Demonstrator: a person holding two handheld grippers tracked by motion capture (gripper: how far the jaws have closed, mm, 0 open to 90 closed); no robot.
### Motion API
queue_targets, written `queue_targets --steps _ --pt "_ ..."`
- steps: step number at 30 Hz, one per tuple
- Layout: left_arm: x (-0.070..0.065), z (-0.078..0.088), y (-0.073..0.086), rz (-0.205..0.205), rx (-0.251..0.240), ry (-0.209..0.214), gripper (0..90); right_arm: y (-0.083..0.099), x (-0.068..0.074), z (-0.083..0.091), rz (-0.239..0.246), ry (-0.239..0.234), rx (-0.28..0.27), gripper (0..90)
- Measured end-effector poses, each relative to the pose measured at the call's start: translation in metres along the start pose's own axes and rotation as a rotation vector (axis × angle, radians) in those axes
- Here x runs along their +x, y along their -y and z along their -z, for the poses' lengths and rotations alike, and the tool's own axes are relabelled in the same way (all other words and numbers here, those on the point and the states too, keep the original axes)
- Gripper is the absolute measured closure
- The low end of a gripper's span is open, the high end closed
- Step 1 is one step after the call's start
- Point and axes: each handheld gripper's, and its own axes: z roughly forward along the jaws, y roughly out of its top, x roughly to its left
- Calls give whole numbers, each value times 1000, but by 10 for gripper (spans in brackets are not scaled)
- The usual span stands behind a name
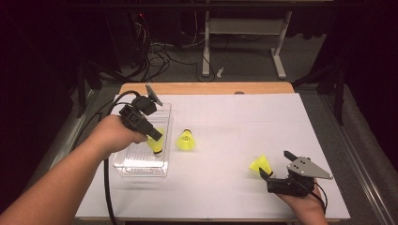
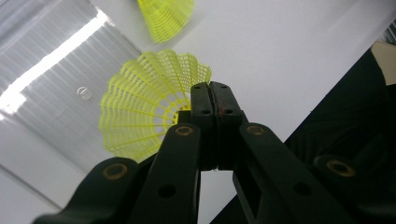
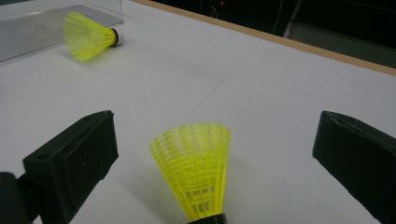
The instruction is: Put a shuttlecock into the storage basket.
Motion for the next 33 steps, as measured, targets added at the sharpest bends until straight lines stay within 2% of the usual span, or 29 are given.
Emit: queue_targets --steps 8,22,33 --pt "17 5 10 44 -5 -20 896 0 0 0 0 0 1 6" --pt "37 9 21 107 2 -50 896 0 -1 0 0 -1 1 6" --pt "39 13 20 124 5 -64 896 -1 1 1 4 -5 -5 6"
